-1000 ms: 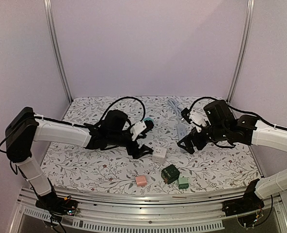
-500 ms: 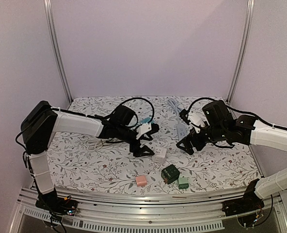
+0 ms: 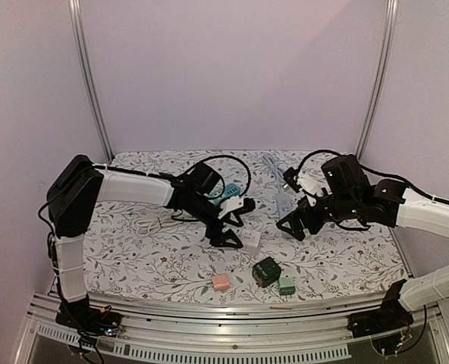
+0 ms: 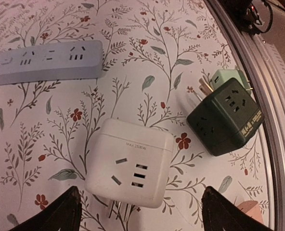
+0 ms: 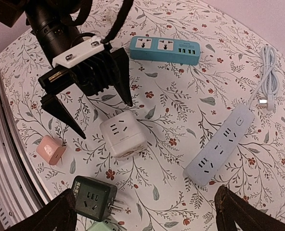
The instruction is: Insert the plug
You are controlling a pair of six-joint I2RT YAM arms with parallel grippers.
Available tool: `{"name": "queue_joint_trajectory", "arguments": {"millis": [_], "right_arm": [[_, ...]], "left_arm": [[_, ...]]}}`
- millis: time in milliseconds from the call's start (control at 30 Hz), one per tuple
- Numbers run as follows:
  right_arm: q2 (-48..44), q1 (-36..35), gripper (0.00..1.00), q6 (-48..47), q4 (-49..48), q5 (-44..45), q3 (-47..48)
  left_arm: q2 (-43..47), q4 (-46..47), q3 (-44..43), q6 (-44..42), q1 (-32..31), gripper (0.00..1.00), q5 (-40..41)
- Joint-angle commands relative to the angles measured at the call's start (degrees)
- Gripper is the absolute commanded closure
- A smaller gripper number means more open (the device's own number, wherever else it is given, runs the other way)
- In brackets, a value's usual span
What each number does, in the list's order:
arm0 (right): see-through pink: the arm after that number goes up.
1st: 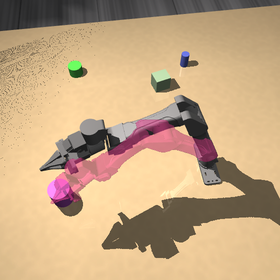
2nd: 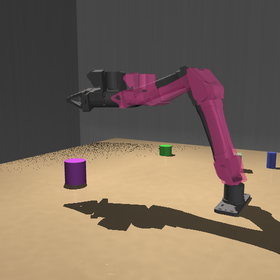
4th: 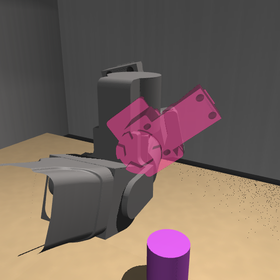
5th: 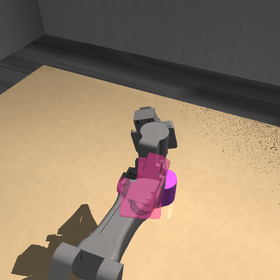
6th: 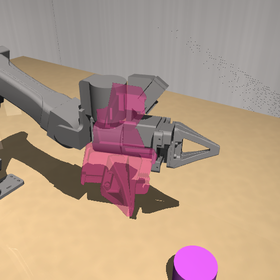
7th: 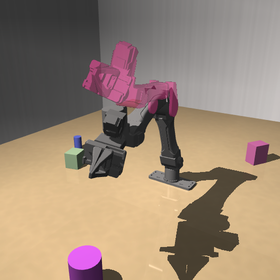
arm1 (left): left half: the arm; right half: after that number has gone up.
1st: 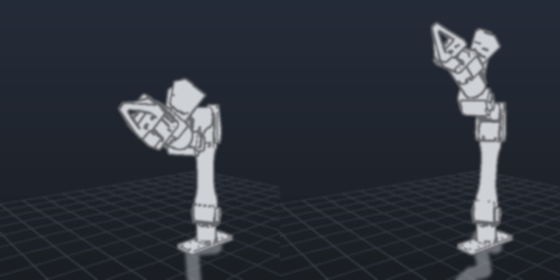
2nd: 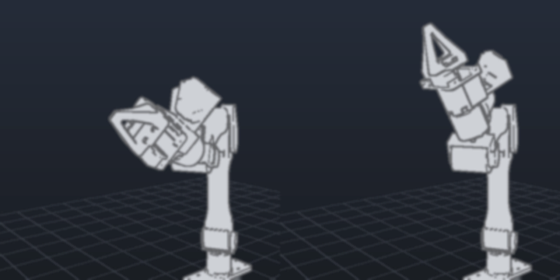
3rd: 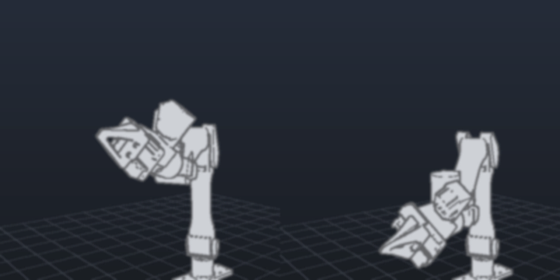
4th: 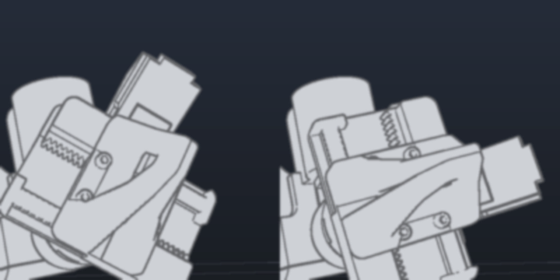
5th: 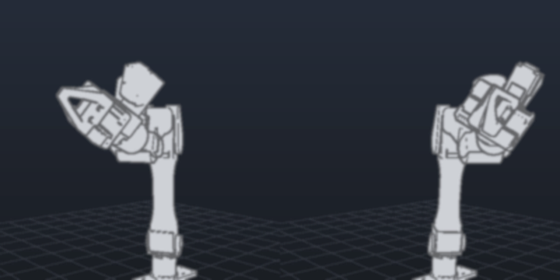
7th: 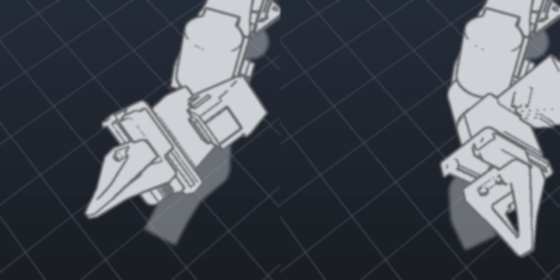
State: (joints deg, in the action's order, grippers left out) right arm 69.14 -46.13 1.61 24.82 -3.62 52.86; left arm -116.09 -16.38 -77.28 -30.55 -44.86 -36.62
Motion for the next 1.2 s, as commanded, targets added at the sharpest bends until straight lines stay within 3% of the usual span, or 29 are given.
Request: {"name": "queue_joint_trajectory", "arguments": {"millis": [0,633,1067,1167], "right_arm": [[-1.3,-0.3,0.01,1.4,0.1,-0.5,-0.5],[-1.2,-0.3,0.01,2.5,0.1,-0.9,-0.7],[-2.5,-0.3,0.01,2.9,0.0,-1.0,-1.4],[-2.7,-0.3,0.01,3.1,0.0,-1.0,-1.6]], "left_arm": [[-2.4,-3.4,-2.4,-1.7,0.4,0.15,-1.8],[-6.7,-5.3,-7.4,-1.2,-1.4,0.20,0.1],[-7.2,-5.5,-7.8,-1.3,-1.5,0.45,-0.7],[-6.9,-5.6,-7.6,-1.4,-1.5,0.47,-1.4]]}}
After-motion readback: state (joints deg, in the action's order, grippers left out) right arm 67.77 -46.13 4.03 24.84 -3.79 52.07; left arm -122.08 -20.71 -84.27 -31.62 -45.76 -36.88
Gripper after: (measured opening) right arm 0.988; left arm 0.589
